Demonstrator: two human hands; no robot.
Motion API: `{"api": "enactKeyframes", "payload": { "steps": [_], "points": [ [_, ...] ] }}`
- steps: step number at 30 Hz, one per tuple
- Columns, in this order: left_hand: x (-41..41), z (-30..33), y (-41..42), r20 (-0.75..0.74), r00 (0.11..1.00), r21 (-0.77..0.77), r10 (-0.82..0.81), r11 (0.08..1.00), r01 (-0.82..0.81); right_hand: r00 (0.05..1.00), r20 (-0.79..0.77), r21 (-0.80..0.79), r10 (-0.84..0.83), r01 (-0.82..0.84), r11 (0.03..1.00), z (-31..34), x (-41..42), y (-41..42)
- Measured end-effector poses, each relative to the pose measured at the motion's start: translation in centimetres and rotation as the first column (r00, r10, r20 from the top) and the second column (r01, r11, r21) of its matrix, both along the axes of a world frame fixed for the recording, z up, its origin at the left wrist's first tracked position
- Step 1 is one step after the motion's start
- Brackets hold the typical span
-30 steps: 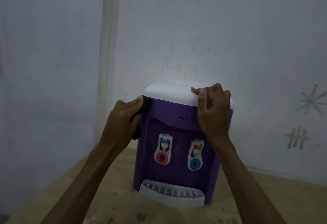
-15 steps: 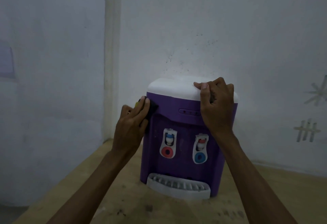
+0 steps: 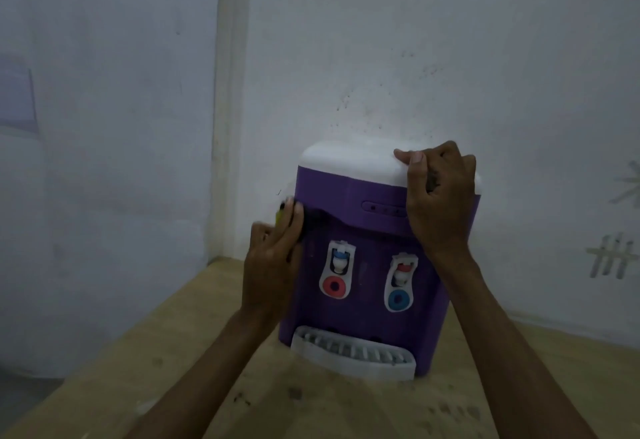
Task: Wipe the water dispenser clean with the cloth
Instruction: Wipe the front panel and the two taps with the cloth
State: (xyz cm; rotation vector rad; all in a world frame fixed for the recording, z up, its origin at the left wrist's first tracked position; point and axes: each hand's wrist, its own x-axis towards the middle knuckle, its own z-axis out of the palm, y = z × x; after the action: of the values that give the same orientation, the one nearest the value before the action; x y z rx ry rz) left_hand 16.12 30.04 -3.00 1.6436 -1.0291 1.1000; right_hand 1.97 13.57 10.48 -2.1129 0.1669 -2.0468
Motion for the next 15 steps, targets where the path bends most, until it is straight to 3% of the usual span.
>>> {"api": "enactKeyframes", "payload": {
  "steps": [5,15],
  "points": [
    [0.6,2.2,0.3,0.025,1.0,0.002,0.014,1.0,-0.014,1.0,0.001,0.001,-0.016,0.016,1.0,0.2,0.0,0.1],
    [1.4,-7.3,2.8,0.092,0.995,0.217,-0.043,0.976,0.022,1.0,0.0,0.007,-0.027,0.027,1.0,0.1,0.1,0.1]
  ]
}}
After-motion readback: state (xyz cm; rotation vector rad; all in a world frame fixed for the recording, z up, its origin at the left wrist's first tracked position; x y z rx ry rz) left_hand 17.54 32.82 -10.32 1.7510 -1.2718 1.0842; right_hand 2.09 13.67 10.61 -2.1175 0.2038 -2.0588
